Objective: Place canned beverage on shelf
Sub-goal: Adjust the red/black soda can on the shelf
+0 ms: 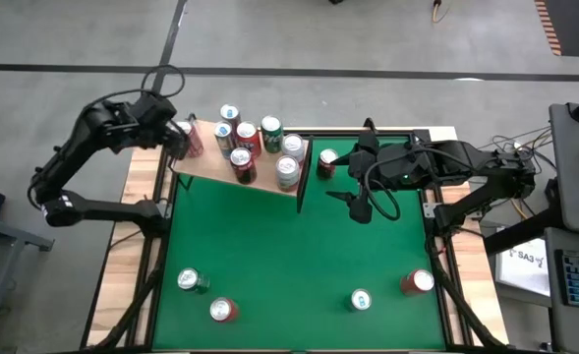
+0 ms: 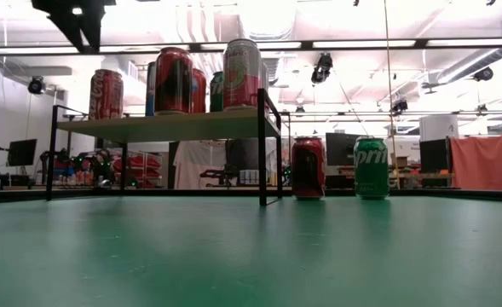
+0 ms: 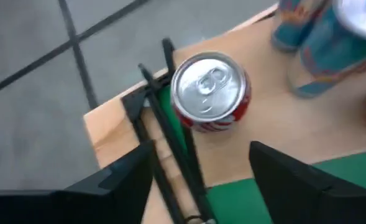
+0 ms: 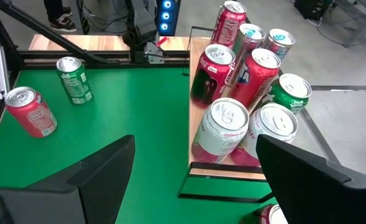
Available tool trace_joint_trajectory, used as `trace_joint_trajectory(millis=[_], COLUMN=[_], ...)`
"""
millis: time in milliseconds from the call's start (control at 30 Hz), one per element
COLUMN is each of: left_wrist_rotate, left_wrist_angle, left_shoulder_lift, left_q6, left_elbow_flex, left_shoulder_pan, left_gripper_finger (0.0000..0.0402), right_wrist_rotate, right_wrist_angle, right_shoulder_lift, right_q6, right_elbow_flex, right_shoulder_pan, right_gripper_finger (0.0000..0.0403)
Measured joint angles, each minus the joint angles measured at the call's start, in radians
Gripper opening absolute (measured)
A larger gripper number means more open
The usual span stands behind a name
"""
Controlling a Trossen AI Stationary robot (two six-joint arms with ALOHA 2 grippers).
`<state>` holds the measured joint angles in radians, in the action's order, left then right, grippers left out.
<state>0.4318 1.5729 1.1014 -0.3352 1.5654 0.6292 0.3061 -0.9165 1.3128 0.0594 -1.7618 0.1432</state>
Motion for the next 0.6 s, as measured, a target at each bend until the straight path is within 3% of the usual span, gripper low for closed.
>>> trace_joint_trajectory(millis=[100,200,267,600], left_wrist_rotate=[-0.135,-0.119,-0.107,-0.024], left_wrist_angle=[-0.013,0.000,-0.005,-0.042], left_shoulder_lift=[-0.027,-0.029,-0.028,-0.009], left_q6=[-0.003,-0.017,-0.027,-0.028], left_elbow_flex=[-0.007,-0.031,-0.056,-0.164], left_shoulder_pan=[0.000,0.000,0.002,0.000], left_gripper_finger=[0.0159,0.0055,0.0016,0.0003], right_wrist_rotate=[0.000,0.000,0.000,0.000], right_wrist_angle=[0.000,0.000,0.000,0.000], right_shoulder_lift=[0.000,0.000,0.000,0.000], right_q6=[0.000,0.000,0.000,-0.003], right_elbow_flex=[0.000,0.000,0.000,0.000], right_shoulder_pan=[0.000,0.000,0.000,0.000], right_gripper_finger=[0.0327,0.0327,0.0327,0.0327])
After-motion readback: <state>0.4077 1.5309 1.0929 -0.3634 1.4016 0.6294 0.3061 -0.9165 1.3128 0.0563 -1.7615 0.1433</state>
